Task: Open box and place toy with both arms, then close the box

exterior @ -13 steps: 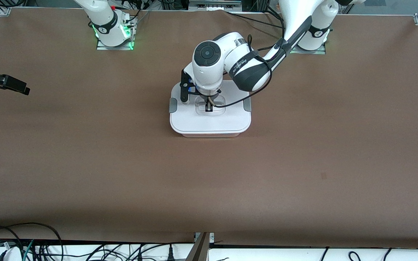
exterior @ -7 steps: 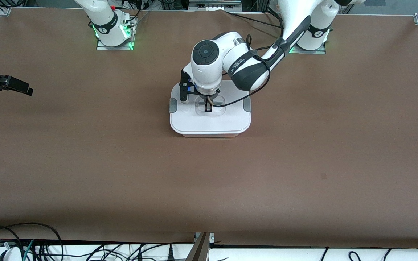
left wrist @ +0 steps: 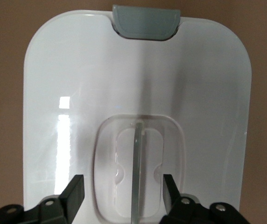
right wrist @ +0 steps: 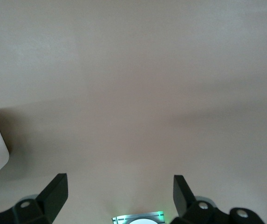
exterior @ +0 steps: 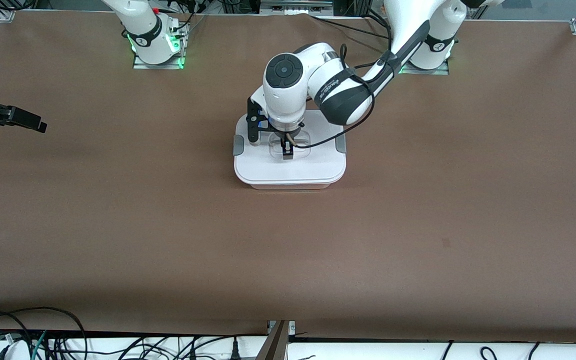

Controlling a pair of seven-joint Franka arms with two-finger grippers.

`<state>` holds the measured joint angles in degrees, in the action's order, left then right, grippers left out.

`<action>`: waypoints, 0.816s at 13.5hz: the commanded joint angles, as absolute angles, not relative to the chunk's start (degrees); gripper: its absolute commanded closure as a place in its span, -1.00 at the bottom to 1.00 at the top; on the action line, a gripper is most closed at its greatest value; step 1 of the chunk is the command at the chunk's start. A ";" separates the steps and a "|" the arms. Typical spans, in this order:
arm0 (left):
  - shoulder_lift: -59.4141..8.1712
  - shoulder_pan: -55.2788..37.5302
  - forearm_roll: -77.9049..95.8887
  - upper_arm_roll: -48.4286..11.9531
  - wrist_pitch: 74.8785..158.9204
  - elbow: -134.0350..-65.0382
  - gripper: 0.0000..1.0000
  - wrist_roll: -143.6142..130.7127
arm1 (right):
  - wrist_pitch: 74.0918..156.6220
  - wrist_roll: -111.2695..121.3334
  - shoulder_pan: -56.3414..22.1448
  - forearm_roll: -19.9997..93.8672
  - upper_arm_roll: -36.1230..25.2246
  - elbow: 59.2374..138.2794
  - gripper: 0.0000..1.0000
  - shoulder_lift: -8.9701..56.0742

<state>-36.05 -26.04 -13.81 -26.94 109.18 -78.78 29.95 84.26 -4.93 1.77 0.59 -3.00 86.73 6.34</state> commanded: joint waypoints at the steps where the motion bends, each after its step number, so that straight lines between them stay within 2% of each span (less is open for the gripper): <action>1: -30.60 -23.39 -12.94 -27.25 102.33 -78.75 -1.00 25.94 | 83.67 -5.01 2.55 1.93 -2.64 86.66 -1.00 6.06; 5: -25.32 -13.30 -8.35 -27.33 93.36 -78.75 -1.00 24.52 | 83.67 -5.19 2.46 1.93 -2.64 86.66 -1.00 6.15; 11: -19.88 -3.01 -12.54 -26.02 88.51 -75.85 -1.00 15.49 | 83.76 -8.44 2.37 1.93 -2.55 86.57 -1.00 6.15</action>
<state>-23.21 -5.25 -10.34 -26.08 90.68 -76.66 19.69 84.18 -7.43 1.81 0.69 -2.94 86.73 6.36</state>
